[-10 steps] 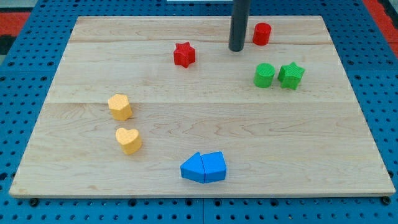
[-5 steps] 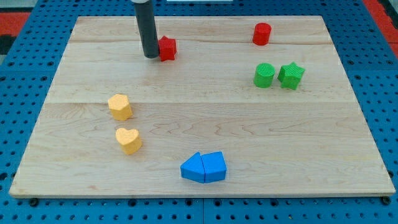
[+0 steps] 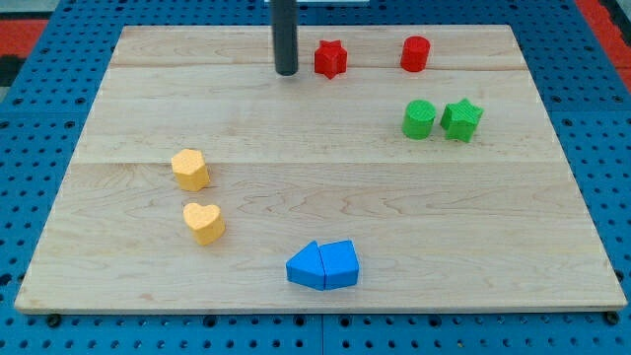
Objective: Move the red star into the red circle
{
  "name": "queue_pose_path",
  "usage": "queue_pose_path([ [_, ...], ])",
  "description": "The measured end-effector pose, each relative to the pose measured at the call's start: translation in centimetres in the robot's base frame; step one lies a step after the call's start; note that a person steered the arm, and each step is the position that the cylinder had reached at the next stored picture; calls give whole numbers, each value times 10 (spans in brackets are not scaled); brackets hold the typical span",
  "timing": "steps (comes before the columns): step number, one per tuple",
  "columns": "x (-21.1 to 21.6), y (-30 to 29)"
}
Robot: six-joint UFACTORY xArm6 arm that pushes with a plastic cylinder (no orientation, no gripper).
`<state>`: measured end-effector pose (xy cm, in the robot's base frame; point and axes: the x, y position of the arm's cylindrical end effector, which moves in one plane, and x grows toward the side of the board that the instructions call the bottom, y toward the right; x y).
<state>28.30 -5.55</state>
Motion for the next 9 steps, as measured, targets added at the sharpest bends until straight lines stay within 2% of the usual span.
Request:
queue_pose_path([
  [1,-1,14],
  [2,-18,54],
  [3,-32,58],
  [6,-32,142],
  [9,-24,112],
])
